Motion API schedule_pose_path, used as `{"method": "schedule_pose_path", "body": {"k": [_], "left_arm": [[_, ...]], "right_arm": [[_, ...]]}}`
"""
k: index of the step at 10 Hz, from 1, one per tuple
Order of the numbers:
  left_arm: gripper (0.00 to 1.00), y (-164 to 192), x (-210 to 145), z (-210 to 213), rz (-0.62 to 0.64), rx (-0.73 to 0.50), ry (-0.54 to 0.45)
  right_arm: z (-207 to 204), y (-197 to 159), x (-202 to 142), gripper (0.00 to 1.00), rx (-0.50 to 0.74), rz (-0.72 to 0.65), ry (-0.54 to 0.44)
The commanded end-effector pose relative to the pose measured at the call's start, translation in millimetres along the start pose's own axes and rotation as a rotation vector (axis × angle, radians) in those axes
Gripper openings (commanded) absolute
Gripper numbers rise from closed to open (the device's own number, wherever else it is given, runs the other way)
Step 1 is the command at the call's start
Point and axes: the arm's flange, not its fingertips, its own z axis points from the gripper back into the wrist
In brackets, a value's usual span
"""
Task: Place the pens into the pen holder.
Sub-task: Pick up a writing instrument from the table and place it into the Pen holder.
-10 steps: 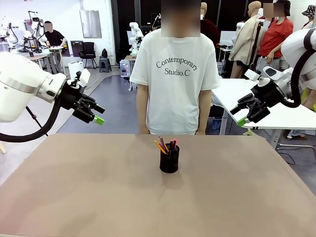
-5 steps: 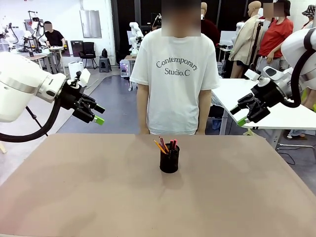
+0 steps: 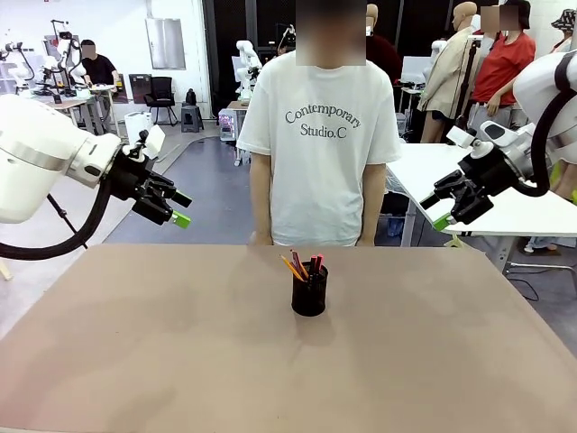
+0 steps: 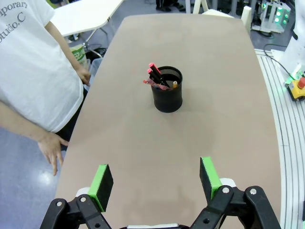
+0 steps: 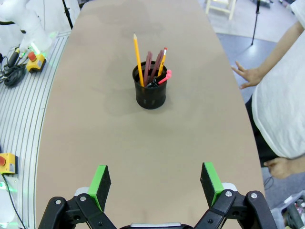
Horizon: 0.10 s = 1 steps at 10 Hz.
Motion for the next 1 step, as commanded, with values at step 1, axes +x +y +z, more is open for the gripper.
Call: {"method": "schedule_pose_path", "body": {"k": [1], "left_arm": [[0.95, 1.3, 2.4, 0.6, 0.004, 0.002, 0.014]], "right_arm": [[1.6, 0.1, 1.8, 1.0, -0.005, 0.005, -0.01]]}}
